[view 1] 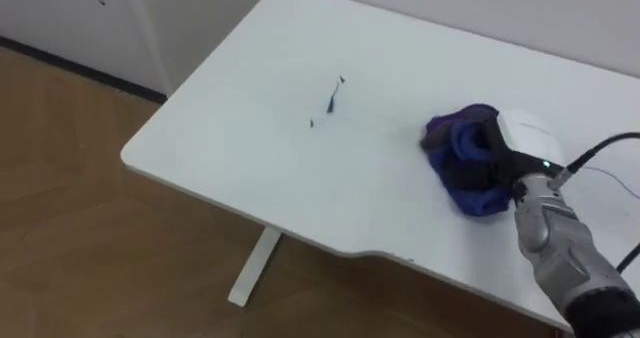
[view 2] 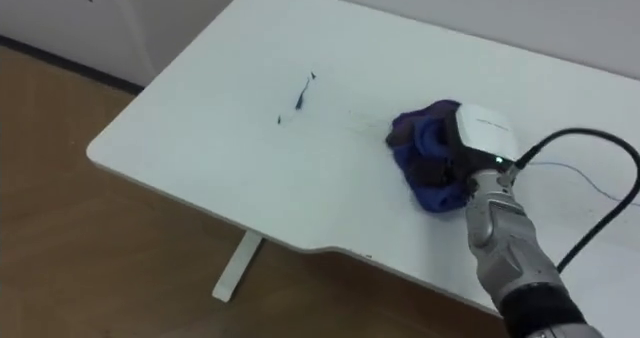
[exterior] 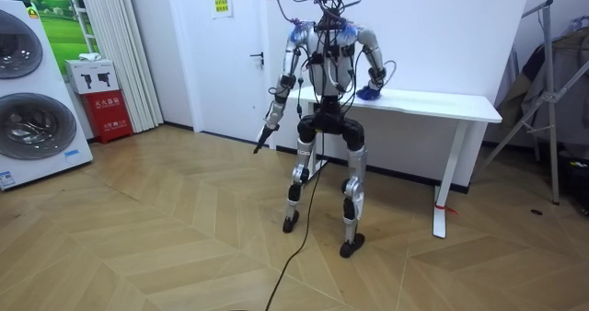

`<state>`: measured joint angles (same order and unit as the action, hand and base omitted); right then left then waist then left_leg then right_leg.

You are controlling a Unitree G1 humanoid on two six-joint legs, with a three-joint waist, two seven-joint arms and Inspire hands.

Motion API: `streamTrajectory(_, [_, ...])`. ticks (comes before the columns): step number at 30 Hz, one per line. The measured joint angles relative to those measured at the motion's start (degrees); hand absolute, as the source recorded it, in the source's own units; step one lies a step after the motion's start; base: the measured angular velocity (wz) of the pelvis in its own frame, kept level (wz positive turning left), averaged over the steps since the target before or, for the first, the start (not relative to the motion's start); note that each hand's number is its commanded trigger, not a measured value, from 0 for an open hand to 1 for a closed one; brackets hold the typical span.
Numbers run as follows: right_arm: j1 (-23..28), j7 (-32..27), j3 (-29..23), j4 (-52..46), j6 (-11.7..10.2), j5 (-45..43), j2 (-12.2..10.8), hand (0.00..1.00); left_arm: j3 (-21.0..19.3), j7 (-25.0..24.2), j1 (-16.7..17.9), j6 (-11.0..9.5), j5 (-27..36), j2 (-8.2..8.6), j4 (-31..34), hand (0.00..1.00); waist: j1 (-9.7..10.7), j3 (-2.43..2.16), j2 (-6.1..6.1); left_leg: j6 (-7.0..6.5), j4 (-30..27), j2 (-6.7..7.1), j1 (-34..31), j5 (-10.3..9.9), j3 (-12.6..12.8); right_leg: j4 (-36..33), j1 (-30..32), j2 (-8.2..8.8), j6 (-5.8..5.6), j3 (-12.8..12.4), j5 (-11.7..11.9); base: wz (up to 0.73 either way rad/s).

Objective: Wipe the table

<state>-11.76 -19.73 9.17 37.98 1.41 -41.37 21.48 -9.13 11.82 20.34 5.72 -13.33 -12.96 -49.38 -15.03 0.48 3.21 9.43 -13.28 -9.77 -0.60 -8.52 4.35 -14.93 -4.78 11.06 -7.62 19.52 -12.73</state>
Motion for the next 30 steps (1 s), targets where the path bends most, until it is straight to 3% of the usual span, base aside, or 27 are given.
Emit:
streamTrajectory(2, [5.14, -3.11, -6.34, 1.03, -1.67, 0.46, -0.46, 1.00, -3.09, -0.05, 0.91, 0.08, -1.36, 0.27, 0.45, 0.00, 1.57, -0.11, -0.06, -0.14, 0.07, 0.59, 1.25, -0.08, -1.23, 1.67, -2.83, 0.00, -0.37, 0.89, 0.18, 0.32])
streamTrajectory(5, [9.33, -5.48, -12.06, 1.88, -2.13, 1.57, -0.34, 1.00, -5.55, 0.04, 2.49, -0.05, -1.25, -0.08, 0.76, 0.00, 3.22, -0.43, 0.02, -0.23, 0.10, 0.67, 1.78, -0.13, -1.25, 2.34, -3.86, 0.00, -0.48, 1.39, 0.23, 0.07])
streamTrajectory(10, [10.36, -5.75, -14.44, 3.34, -1.68, 5.06, 0.00, 1.00, -5.74, 0.01, 2.25, -0.06, -0.98, -0.09, 1.30, 0.00, 3.84, -0.55, -0.23, -0.29, -0.07, 0.67, 2.18, -0.12, -1.50, 2.32, -4.34, -0.01, -0.51, 1.38, 0.25, 0.02])
streamTrajectory(12, [8.74, -4.96, -13.66, 3.88, 0.08, 5.02, -0.01, 1.00, -5.75, 0.01, 1.76, -0.03, -1.37, 0.33, 1.54, 0.00, 3.33, -0.58, -0.32, -0.40, -0.16, 0.67, 2.20, -0.05, -1.51, 2.23, -4.19, -0.01, -0.53, 1.11, 0.38, -0.03])
streamTrajectory(13, [7.10, -3.63, -12.45, 3.90, 2.19, 4.94, 0.09, 1.00, -5.38, 0.01, 1.42, 0.00, -1.42, 0.54, 1.66, 0.00, 3.06, -0.59, -0.36, -0.46, -0.16, 0.67, 2.20, -0.01, -1.47, 2.09, -3.93, -0.01, -0.50, 0.82, 0.51, -0.20])
streamTrajectory(15, [4.34, -1.55, -9.73, 3.89, 4.93, 4.90, 0.92, 1.00, -4.47, -0.02, 0.82, 0.14, -1.37, 0.65, 1.64, 0.00, 1.37, -0.59, -0.38, -0.46, 0.17, 0.67, 2.25, -0.01, -1.50, 1.19, -2.63, -0.08, -0.33, -0.52, 0.81, -0.33])
streamTrajectory(17, [-1.26, 0.61, -3.60, 3.95, 8.19, 4.86, 1.08, 1.00, -3.36, -0.02, 0.32, 0.24, -1.28, 0.69, 1.64, 0.00, -1.47, -0.54, -0.42, -0.60, 1.20, 0.64, 2.05, 0.17, -1.36, 0.46, -0.16, -0.35, 0.08, -2.53, 1.51, -0.43])
streamTrajectory(18, [-3.14, 1.15, -2.03, 4.00, 8.53, 4.81, 1.02, 1.00, -3.05, -0.03, 0.24, 0.27, -1.14, 0.68, 1.63, 0.00, -1.68, -0.41, -0.36, -0.64, 1.27, 0.64, 1.66, 0.30, -1.36, 0.30, 0.31, -0.35, 0.10, -2.55, 1.59, -0.23])
streamTrajectory(20, [-10.24, 2.91, 3.70, 5.54, 7.76, 4.81, 0.85, 1.00, -2.04, -0.25, -0.20, 0.37, -0.94, 0.67, 1.77, 0.00, -3.79, -0.09, 0.03, -0.72, 1.45, 0.65, 0.03, 0.69, -1.49, 0.50, 1.99, -0.39, 0.12, -2.49, 1.97, 0.02])
streamTrajectory(22, [-15.26, 3.49, 4.80, 9.63, 6.48, 5.02, 0.90, 1.00, -1.94, -0.36, -0.37, 1.32, -0.93, 0.54, 2.28, 0.00, -5.56, 0.19, 0.14, -0.71, 1.39, 0.72, -1.54, 0.80, -2.11, 0.56, 3.11, -0.40, 0.11, -1.99, 1.99, 0.16])
streamTrajectory(23, [-18.56, 3.65, 4.81, 12.74, 6.54, 5.03, 0.89, 1.00, -1.94, -0.42, -0.16, 2.19, -0.77, 0.48, 2.27, 0.00, -6.47, 0.11, 0.33, -0.70, 1.35, 0.78, -2.73, 0.92, -2.79, 0.64, 3.78, -0.42, 0.12, -1.29, 1.99, 0.28])
streamTrajectory(26, [-21.17, 3.24, 4.63, 17.13, 6.62, 7.64, 2.85, 1.00, -1.95, -1.06, 1.49, 3.82, 0.13, 0.27, 2.71, 0.00, -6.27, 0.05, 0.21, -0.75, 0.87, 1.19, -5.24, 1.09, -6.01, 1.12, 3.54, -0.40, 0.09, 2.63, 2.02, 0.53])
streamTrajectory(27, [-21.02, 3.07, 4.50, 17.67, 6.39, 8.58, 3.31, 1.00, -1.97, -1.07, 1.53, 4.01, 0.13, 0.27, 2.72, 0.00, -6.27, 0.06, 0.14, -0.76, 0.88, 1.23, -5.37, 1.10, -6.26, 1.17, 3.49, -0.40, 0.09, 2.83, 2.02, 0.34])
streamTrajectory(30, [-19.95, 2.02, 1.92, 19.24, 3.90, 11.14, 4.85, 1.00, -2.09, -1.11, 3.57, 4.44, 0.22, 0.03, 2.64, 0.00, -4.32, 0.02, -0.61, -0.77, 1.09, 1.43, -5.19, 1.10, -7.63, 1.34, 2.28, -0.34, 0.11, 4.77, 2.03, 0.28])
